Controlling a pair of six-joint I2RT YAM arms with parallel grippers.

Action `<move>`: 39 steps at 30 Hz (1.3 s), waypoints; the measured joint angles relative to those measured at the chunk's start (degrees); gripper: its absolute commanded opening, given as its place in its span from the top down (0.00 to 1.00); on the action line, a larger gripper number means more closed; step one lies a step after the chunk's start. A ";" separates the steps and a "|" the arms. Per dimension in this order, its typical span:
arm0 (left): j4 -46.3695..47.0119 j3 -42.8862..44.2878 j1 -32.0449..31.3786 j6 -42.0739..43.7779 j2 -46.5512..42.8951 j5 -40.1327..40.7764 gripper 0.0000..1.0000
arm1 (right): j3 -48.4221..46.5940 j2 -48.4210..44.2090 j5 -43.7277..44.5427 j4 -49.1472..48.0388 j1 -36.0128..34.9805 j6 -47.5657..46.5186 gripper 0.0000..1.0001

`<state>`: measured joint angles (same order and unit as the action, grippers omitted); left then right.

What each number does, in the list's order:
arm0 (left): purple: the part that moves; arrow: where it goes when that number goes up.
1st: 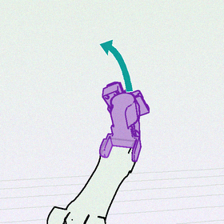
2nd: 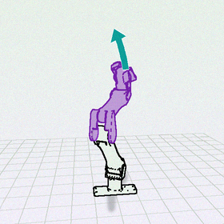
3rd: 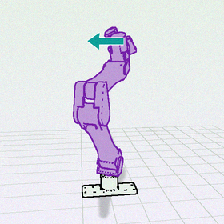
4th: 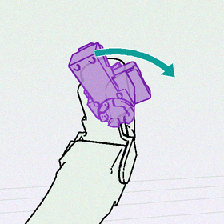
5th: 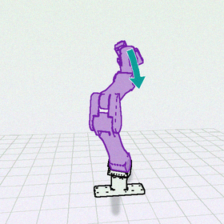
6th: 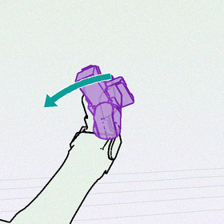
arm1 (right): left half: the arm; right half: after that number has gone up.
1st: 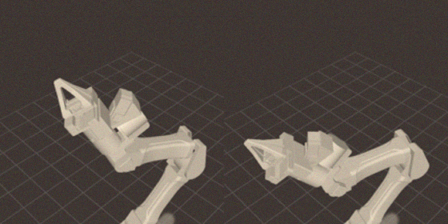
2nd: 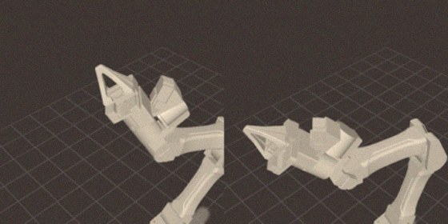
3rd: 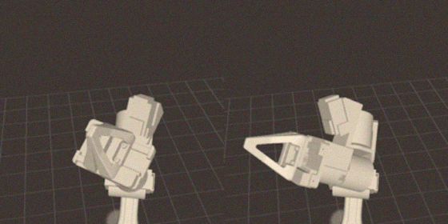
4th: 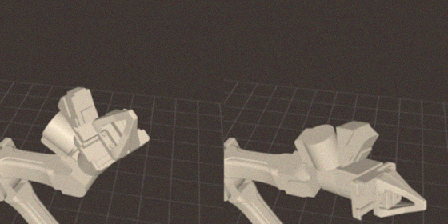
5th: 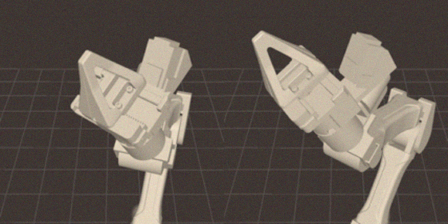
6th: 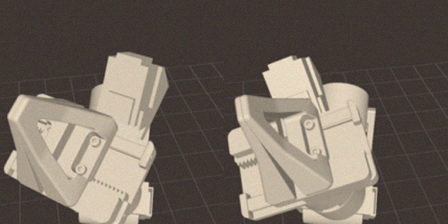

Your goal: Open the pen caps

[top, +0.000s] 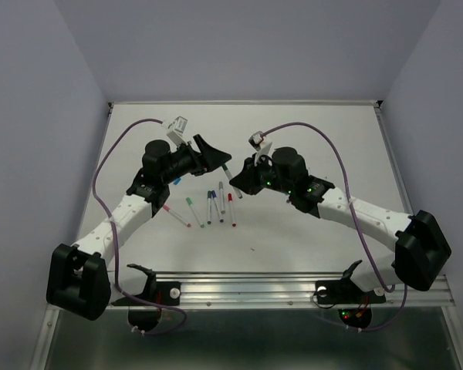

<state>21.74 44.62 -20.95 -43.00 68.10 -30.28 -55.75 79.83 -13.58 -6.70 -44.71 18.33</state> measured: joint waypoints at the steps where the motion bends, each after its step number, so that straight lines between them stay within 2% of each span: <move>1: 0.31 0.00 0.00 0.00 0.15 -0.15 0.25 | 0.04 -0.11 -0.44 -0.33 0.00 0.17 0.99; 6: 1.22 0.00 -0.35 -0.57 0.83 -0.90 0.27 | 0.04 -0.31 -1.70 -1.44 0.00 0.87 0.99; 9: 2.10 0.00 -0.48 -0.81 0.83 -1.31 0.34 | 0.04 -0.33 -1.95 -1.79 0.00 1.03 0.99; 15: 2.75 0.00 -0.50 -0.98 0.83 -2.08 0.55 | 0.04 -0.33 -2.08 -2.43 0.00 1.42 0.99; 23: 3.52 0.00 -0.72 -1.11 1.07 -2.91 0.57 | 0.04 -0.31 -2.05 -3.89 0.00 1.64 0.99; 27: 3.78 0.00 -0.74 -1.07 1.51 -3.28 0.66 | 0.02 -0.24 -2.03 -4.35 0.00 1.86 0.99; 28: 3.78 0.00 -0.74 -1.01 1.51 -3.30 0.73 | 0.02 -0.22 -2.03 -4.48 0.00 2.01 0.99; 30: 3.80 0.00 -0.72 -0.87 1.51 -3.21 0.80 | 0.00 -0.22 -2.05 -4.50 0.00 2.08 0.99; 31: 3.76 0.00 -0.70 -0.87 1.51 -3.08 0.90 | -0.02 -0.20 -2.05 -4.50 0.00 2.10 0.99; 33: 3.82 0.00 -0.70 -0.74 1.51 -3.10 1.00 | -0.02 -0.20 -2.08 -4.55 0.00 2.10 0.99; 39: 3.67 0.00 -0.72 -0.55 1.51 -2.60 1.00 | -0.02 0.17 -3.23 -4.87 0.13 1.62 0.99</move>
<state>25.41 44.62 -21.67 -43.55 69.60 -32.88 -55.77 80.01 -16.82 -11.57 -44.58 19.94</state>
